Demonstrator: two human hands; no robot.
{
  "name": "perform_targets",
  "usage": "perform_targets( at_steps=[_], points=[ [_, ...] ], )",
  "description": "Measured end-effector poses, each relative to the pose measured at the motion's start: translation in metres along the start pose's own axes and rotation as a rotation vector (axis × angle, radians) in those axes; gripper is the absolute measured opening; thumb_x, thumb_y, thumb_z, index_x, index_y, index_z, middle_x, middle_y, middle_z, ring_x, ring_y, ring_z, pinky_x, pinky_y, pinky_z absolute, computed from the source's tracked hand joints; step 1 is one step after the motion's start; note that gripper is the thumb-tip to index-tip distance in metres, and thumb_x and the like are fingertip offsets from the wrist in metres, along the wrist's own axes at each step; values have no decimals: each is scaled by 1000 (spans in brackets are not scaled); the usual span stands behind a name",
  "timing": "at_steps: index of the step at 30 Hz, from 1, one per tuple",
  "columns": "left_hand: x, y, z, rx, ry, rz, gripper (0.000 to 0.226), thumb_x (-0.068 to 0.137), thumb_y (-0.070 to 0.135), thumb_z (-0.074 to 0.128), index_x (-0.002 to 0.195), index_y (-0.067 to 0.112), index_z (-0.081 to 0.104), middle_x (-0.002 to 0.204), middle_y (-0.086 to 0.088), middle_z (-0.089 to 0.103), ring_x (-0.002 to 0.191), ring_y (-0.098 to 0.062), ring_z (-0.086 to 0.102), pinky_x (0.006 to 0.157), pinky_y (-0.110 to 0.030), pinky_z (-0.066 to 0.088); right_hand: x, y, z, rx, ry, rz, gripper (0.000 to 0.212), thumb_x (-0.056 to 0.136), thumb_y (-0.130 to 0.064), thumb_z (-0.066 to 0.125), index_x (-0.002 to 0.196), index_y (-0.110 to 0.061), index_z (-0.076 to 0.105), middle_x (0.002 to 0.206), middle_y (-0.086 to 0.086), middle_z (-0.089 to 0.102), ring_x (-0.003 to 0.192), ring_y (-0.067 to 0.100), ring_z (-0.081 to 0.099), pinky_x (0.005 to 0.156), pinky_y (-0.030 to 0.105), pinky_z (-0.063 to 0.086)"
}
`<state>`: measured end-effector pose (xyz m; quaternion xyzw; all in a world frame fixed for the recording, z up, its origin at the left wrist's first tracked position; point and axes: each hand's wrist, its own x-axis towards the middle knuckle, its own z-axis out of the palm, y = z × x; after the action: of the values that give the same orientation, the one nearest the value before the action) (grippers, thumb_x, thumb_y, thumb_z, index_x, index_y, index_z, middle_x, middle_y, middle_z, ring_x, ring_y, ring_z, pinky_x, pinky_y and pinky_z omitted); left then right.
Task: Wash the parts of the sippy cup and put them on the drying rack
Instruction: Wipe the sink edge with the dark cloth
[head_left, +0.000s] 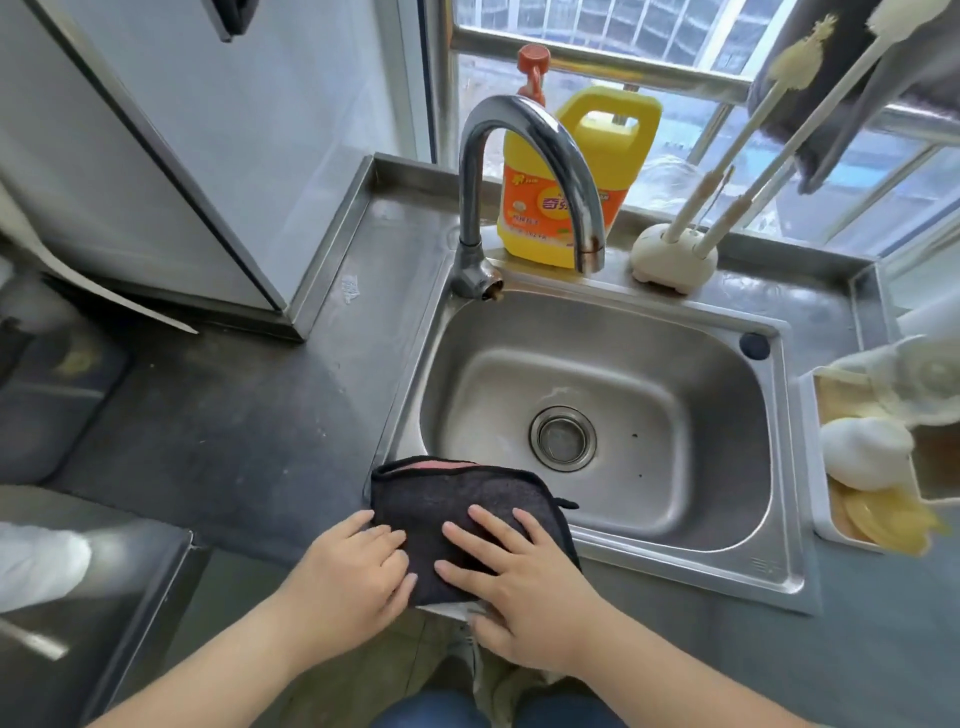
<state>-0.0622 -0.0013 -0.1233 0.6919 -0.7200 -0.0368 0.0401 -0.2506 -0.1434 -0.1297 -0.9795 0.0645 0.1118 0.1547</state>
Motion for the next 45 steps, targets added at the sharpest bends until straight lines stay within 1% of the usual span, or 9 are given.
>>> perform_targets(
  at_steps=[3,5,7,13,21,26,33,38,45],
  points=[
    [8,18,4,5,126,-21,21,78,3,48,62,12,59,66,-6,56,61,-24,51,75,-33,43,-6,0,-9,34,79,-16,50,82,-54,46,126,-35,58,131,-8,54,117,21,51,94,42,47],
    [11,32,19,50,128,-143,29,85,5,42,90,-1,70,97,-19,66,90,-32,56,88,-37,42,6,0,-1,-2,116,13,56,83,-49,45,134,-25,50,141,-2,45,128,24,43,104,41,37],
    [10,43,34,86,-31,-279,50,100,16,20,124,-15,51,133,-33,48,124,-42,46,106,-43,30,16,-4,15,-22,108,112,60,91,-50,35,144,-21,39,153,2,31,141,24,27,113,43,23],
    [13,97,60,-31,-81,-333,65,102,45,6,143,-2,24,155,-20,19,147,-22,-6,114,-35,8,-40,10,52,-46,187,252,56,99,-53,18,149,-27,24,156,1,22,145,19,17,115,44,11],
    [91,222,71,-157,-99,-67,69,88,54,32,133,3,45,142,-16,47,137,-23,35,106,-42,24,-183,61,79,-136,212,656,60,94,-61,13,149,-38,20,160,-5,9,147,23,-4,112,51,5],
    [112,253,66,-121,-215,90,68,86,57,29,127,11,61,136,-6,56,129,-18,49,110,-43,18,-223,51,92,-37,264,916,64,88,-71,10,147,-46,15,160,-2,0,142,35,11,105,50,11],
    [43,167,62,8,-144,-129,77,92,58,21,128,0,55,140,-18,47,136,-29,36,113,-54,10,-127,11,79,-45,237,598,64,92,-65,13,149,-37,17,156,6,22,144,39,7,109,54,5],
    [-21,75,49,87,-118,-403,84,98,56,3,125,-9,49,138,-23,46,147,-25,-2,112,-58,9,-18,-34,67,-120,263,271,58,98,-54,15,151,-31,14,153,-1,34,145,35,1,109,56,7],
    [-33,-33,36,121,29,-671,85,99,54,4,117,-4,63,130,-16,58,147,-14,-5,114,-56,-2,115,-78,37,-102,259,177,60,84,-49,37,137,-24,49,144,1,47,146,27,-1,112,47,9]
  ],
)
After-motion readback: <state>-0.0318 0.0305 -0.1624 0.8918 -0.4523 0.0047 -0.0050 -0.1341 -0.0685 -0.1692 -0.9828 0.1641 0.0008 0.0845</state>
